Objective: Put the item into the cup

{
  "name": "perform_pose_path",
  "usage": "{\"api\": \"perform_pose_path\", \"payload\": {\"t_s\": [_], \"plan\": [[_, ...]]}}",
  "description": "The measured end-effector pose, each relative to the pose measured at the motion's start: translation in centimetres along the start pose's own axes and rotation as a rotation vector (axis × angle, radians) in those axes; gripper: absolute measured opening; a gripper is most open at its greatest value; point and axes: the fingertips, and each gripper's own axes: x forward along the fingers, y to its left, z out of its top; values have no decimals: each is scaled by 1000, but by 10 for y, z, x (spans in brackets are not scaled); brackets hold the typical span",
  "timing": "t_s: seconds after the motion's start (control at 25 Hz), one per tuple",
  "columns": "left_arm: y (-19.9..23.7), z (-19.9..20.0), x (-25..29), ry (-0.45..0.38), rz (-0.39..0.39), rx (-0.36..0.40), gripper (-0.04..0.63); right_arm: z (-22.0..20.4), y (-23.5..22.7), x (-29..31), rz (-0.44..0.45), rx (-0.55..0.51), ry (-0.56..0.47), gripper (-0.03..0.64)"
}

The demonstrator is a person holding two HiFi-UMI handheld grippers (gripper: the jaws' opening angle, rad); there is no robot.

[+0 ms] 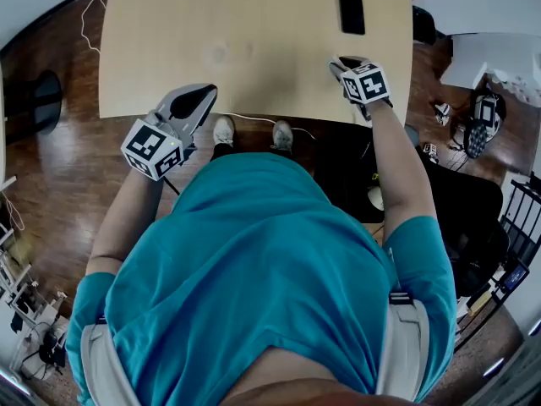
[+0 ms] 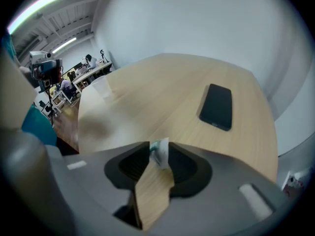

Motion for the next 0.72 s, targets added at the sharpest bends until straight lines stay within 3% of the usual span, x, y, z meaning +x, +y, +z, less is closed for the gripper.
{"api": "perform_pose_path", "payload": {"t_s": [0.4,0.72], "plan": [[-4,-11,1,-1,4,-28,5,-6,1,-5,-25,-29,-15,20],[-5,-9,-2,-35,24,-39,5,56,39,-50,28,-149,-154,15]]}}
